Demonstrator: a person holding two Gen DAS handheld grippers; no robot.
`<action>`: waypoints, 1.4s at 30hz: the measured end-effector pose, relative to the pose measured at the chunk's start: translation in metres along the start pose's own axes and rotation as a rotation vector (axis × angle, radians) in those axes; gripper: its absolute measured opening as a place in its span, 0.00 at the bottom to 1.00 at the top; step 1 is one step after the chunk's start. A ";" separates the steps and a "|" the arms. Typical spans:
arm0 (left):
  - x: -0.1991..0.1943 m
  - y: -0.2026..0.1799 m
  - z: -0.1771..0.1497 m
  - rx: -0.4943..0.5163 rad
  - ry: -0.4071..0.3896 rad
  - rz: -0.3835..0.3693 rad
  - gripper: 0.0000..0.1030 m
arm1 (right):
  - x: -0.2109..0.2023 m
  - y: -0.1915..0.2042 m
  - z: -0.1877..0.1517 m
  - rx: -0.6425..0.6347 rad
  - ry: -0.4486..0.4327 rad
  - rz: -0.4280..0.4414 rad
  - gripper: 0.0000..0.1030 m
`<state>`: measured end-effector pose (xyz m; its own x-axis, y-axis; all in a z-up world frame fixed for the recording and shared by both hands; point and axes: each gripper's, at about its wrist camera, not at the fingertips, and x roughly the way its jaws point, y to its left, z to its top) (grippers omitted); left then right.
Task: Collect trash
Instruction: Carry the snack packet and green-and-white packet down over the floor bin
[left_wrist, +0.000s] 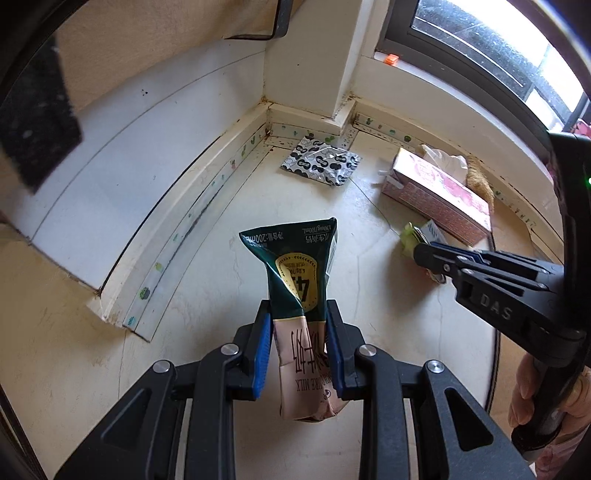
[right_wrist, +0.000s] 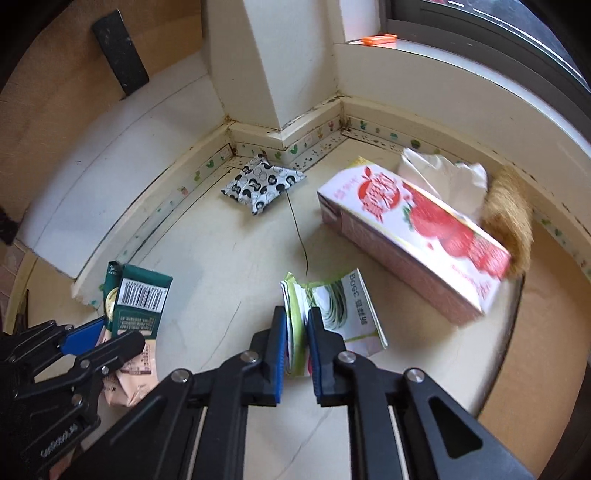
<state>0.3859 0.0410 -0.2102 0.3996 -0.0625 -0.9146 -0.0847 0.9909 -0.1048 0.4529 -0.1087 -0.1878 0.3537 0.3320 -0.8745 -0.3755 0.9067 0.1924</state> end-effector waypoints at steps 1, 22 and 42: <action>-0.005 -0.001 -0.003 0.004 0.000 -0.009 0.24 | -0.009 0.000 -0.007 0.013 -0.003 0.006 0.10; -0.178 -0.042 -0.132 0.180 -0.060 -0.301 0.24 | -0.228 0.080 -0.182 0.079 -0.210 0.041 0.10; -0.236 -0.023 -0.260 0.295 -0.060 -0.306 0.24 | -0.282 0.145 -0.309 0.015 -0.157 0.110 0.10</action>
<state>0.0563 0.0024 -0.0935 0.4188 -0.3609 -0.8332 0.3074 0.9198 -0.2439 0.0338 -0.1511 -0.0504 0.4415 0.4646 -0.7677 -0.4071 0.8661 0.2900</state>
